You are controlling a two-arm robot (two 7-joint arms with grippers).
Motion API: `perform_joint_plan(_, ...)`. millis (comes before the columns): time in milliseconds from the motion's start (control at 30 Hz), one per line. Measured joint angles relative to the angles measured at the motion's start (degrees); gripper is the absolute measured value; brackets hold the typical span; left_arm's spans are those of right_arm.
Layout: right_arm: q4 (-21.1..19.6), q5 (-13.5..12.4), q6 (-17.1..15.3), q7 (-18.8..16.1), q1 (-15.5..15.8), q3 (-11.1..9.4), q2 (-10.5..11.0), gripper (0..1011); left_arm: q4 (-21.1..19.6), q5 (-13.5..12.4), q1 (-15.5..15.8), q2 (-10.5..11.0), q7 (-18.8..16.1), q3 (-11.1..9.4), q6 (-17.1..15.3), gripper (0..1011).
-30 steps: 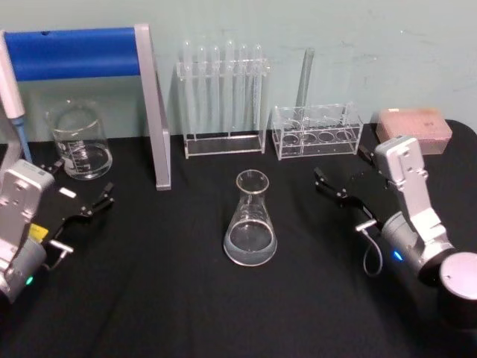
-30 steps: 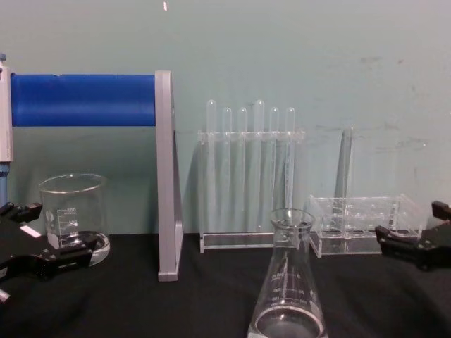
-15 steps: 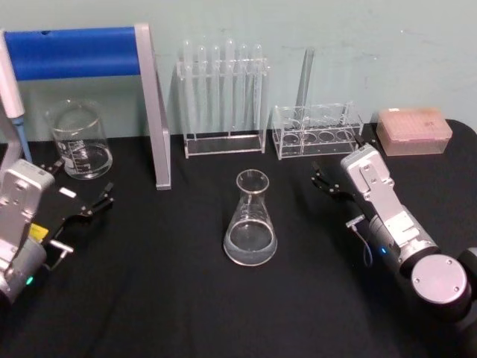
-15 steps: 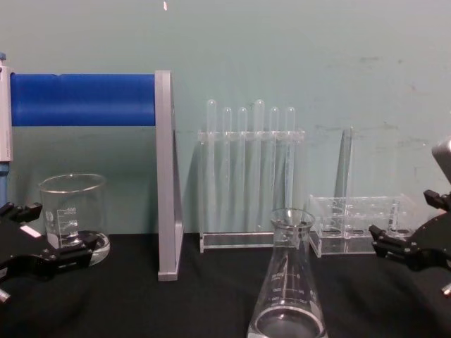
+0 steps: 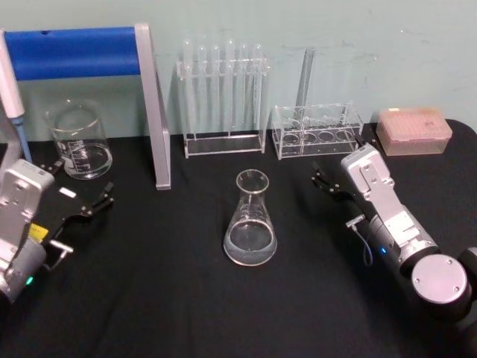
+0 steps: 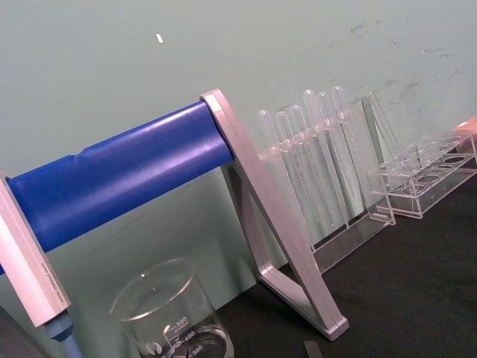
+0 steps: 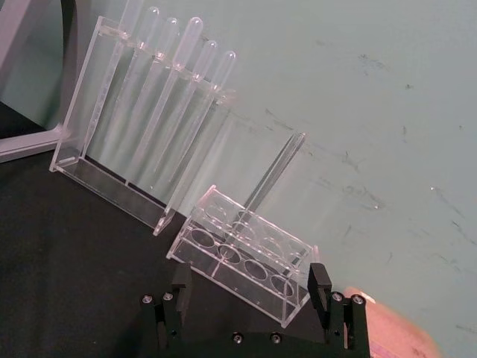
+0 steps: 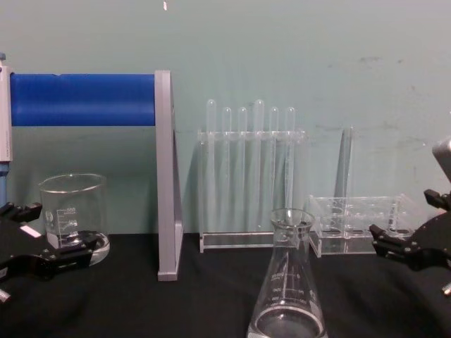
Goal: Grasp the erlenmeyer flask with one hand, shake it three times, then place it back.
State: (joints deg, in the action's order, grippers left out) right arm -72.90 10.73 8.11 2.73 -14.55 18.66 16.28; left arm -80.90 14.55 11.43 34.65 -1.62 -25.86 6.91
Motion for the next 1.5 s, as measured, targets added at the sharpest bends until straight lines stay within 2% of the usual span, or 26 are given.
perform_joint_plan(1500,-0.1,-0.2,0.0,0.0,0.0,0.0,0.1,1000,0.0,0.0,0.0,0.0,0.0,0.0,0.0,1001)
